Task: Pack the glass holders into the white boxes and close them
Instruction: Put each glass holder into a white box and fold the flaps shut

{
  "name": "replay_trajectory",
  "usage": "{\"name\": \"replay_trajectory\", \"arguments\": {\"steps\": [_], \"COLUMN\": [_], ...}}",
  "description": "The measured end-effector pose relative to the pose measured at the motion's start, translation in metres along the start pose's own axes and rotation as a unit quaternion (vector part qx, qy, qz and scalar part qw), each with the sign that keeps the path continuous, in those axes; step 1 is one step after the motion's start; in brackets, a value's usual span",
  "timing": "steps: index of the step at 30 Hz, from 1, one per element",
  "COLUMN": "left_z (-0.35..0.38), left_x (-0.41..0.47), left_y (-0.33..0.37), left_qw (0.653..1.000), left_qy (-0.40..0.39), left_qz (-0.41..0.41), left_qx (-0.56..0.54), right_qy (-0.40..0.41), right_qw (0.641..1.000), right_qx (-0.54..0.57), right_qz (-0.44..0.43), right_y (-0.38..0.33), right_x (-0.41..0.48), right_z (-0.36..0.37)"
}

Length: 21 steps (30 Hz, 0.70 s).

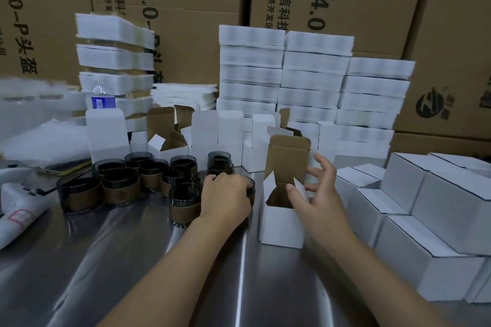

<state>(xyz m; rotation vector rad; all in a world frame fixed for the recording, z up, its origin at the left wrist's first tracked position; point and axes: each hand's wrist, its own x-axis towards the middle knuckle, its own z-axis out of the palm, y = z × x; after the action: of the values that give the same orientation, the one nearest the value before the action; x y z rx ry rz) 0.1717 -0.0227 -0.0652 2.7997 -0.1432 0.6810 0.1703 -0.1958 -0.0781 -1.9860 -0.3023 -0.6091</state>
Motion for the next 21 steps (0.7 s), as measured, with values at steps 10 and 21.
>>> {"name": "replay_trajectory", "arguments": {"steps": [10,21], "left_z": [-0.014,-0.039], "left_x": [-0.003,-0.02], "left_y": [0.012,0.038], "left_qw": [0.96,0.799], "left_qy": [0.152,0.309], "left_qz": [-0.065,0.085], "left_qx": [-0.225,-0.508], "right_qy": [0.006,0.042], "right_qw": [0.999,0.992], "right_qx": [-0.043,0.078], "right_qz": [-0.002,0.091], "right_y": [0.002,-0.004], "right_x": [0.0,0.001], "right_z": [-0.002,0.002]}}
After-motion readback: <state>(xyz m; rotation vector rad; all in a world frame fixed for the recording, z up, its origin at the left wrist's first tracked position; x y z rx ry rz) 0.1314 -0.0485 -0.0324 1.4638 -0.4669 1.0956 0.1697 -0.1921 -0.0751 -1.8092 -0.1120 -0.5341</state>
